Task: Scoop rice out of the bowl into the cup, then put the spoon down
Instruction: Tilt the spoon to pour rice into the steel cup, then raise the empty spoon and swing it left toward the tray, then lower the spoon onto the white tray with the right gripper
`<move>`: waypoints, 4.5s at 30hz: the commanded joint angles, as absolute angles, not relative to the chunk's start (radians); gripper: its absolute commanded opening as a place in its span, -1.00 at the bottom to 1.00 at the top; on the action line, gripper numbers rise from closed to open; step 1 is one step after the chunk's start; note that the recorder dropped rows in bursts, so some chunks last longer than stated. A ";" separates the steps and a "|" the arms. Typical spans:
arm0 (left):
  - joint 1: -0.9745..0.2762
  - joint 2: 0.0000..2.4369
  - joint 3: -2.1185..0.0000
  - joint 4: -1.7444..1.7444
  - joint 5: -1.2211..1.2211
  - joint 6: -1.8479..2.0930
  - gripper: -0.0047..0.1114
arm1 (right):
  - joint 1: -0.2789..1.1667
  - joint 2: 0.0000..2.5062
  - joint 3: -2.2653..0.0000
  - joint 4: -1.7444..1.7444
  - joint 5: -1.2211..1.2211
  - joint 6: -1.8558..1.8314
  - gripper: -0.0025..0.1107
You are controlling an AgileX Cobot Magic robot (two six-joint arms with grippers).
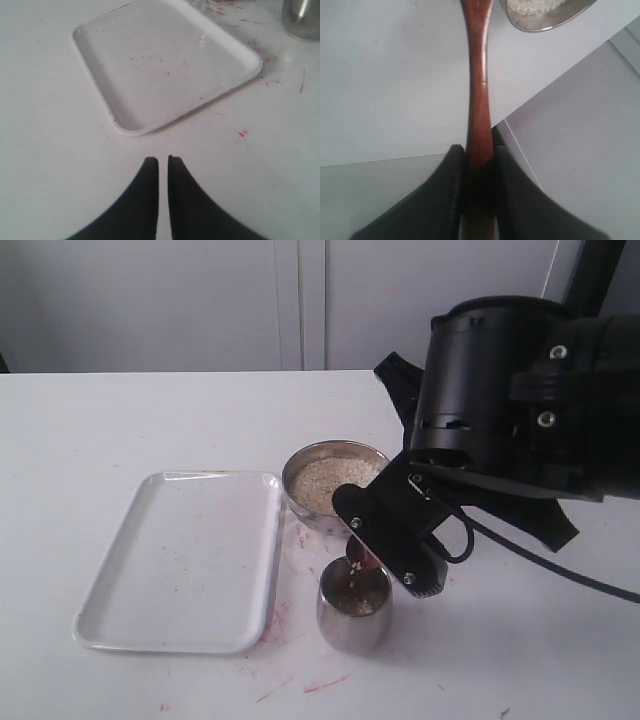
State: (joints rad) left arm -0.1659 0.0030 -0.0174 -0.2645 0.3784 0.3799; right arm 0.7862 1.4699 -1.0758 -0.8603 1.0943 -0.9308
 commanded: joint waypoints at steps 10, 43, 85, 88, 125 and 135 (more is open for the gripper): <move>-0.173 0.000 -0.012 -0.277 0.381 0.376 -0.67 | 0.791 1.467 -1.074 -0.849 1.108 -0.939 -0.96; -0.173 0.000 -0.012 -0.277 0.381 0.376 -0.67 | 0.817 1.455 -1.074 -0.869 1.123 -0.734 -0.96; -0.173 0.000 -0.012 -0.277 0.381 0.376 -0.67 | 0.818 1.179 -1.204 -0.079 0.430 0.692 -0.96; -0.173 0.000 -0.012 -0.277 0.381 0.376 -0.67 | 0.818 1.223 -1.220 -0.074 0.410 0.741 -0.96; -0.173 0.000 -0.012 -0.277 0.381 0.376 -0.67 | 0.877 1.733 -1.574 -0.216 0.699 0.704 -0.96; -0.173 0.000 -0.012 -0.277 0.381 0.376 -0.67 | 0.907 1.868 -1.740 -0.228 0.881 0.655 -0.96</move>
State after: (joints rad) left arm -0.1659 0.0030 -0.0174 -0.2645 0.3784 0.3799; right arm 0.9004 1.8363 -1.7039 -0.2115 0.8272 0.6702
